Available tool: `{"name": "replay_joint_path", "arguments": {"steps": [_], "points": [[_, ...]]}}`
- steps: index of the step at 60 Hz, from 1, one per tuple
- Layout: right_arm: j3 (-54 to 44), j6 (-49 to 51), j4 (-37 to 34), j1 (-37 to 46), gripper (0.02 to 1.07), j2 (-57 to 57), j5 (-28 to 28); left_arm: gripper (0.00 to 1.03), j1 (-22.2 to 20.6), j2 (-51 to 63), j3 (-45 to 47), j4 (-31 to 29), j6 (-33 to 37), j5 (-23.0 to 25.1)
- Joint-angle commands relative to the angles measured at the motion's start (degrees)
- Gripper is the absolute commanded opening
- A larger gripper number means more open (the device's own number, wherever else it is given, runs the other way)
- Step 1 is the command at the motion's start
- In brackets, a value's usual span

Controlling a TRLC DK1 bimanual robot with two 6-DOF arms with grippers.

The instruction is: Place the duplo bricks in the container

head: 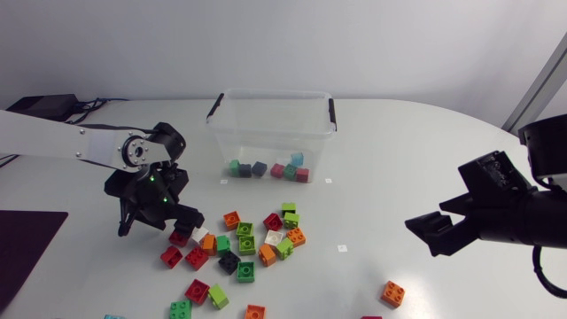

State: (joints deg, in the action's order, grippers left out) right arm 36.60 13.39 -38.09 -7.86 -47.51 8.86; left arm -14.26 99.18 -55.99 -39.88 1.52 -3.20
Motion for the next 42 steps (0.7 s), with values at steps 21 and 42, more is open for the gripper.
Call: {"name": "replay_joint_path", "arguments": {"steps": [21,42], "points": [[0.58,10.43,-9.02,-2.60,0.93,-5.58,0.01,0.32,0.46,2.25,1.32,-2.13,1.29,5.40],[-3.55,17.37,-10.69,-8.31,0.87,-10.59,-1.92,0.28,0.81,-2.94,-2.28,-4.95,2.61,6.81]]}}
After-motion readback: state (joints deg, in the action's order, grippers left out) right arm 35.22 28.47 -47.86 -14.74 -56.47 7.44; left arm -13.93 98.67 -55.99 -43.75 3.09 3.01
